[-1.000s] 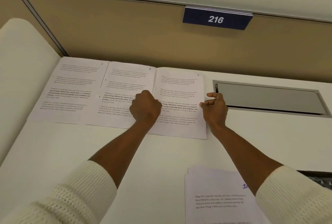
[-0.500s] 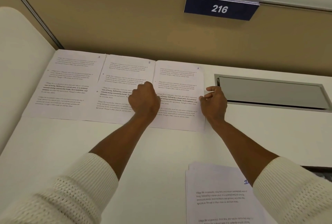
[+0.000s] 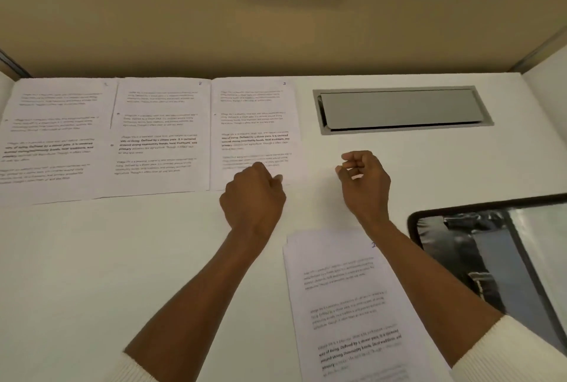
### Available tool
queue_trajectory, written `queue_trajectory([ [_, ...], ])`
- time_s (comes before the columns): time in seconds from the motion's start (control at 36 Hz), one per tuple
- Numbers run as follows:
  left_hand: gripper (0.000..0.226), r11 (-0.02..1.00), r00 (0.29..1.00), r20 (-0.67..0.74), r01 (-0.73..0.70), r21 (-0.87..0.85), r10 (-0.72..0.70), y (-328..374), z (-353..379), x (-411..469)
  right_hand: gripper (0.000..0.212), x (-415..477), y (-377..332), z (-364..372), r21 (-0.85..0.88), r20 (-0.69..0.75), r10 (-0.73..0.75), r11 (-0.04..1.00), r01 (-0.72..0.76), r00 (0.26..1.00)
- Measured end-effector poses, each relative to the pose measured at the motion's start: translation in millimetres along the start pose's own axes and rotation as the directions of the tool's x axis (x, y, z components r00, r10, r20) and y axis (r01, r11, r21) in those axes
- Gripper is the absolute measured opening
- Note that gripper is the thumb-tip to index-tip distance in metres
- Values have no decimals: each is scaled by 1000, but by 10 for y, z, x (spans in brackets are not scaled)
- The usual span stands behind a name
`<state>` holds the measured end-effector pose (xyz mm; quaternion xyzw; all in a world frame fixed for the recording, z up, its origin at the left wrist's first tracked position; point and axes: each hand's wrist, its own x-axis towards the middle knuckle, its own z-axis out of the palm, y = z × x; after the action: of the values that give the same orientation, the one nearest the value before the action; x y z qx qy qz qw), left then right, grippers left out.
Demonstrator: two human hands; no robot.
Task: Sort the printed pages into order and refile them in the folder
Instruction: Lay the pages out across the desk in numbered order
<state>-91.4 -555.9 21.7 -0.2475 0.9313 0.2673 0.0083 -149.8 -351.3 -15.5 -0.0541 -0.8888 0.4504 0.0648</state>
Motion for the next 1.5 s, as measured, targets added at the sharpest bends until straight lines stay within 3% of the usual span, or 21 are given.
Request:
queue_trajectory([
  [0.19, 29, 988, 963, 225, -154, 7, 148, 381, 343, -1083, 24, -816, 434, -897, -186, -1, 74, 980, -73, 997],
  [0.42, 26, 979, 922, 329, -204, -30, 202, 637, 713, -1836, 36, -1410, 863, -1299, -361, 71, 92, 931, -61, 993],
  [0.64, 26, 987, 978, 205, 10, -162, 23, 727, 1003, -2135, 37, -1670, 965, -1386, -385, 163, 149, 920, -77, 975],
  [0.78, 36, 978, 990, 140, 23, -209, 6, 756, 1074, -2196, 33, -1721, 930, -1386, -307, 195, 135, 949, -70, 971],
  [0.94, 53, 960, 987, 141, 110, -257, -75, 801, 1057, -2164, 32, -1836, 914, -1348, -131, 232, 66, 991, -36, 970],
  [1.08, 36, 940, 968, 201, 203, -273, -151, 795, 1042, -2111, 33, -1935, 936, -1382, -68, 265, 115, 993, -100, 957],
  [1.28, 36, 870, 939, 239, 324, -371, -248, 774, 1045, -2116, 36, -1903, 1088, -1444, -87, 199, 113, 991, -97, 973],
  [1.5, 35, 858, 942, 220, 323, -399, -252, 759, 1102, -2150, 32, -1807, 1297, -1534, -129, 186, 119, 987, -96, 975],
])
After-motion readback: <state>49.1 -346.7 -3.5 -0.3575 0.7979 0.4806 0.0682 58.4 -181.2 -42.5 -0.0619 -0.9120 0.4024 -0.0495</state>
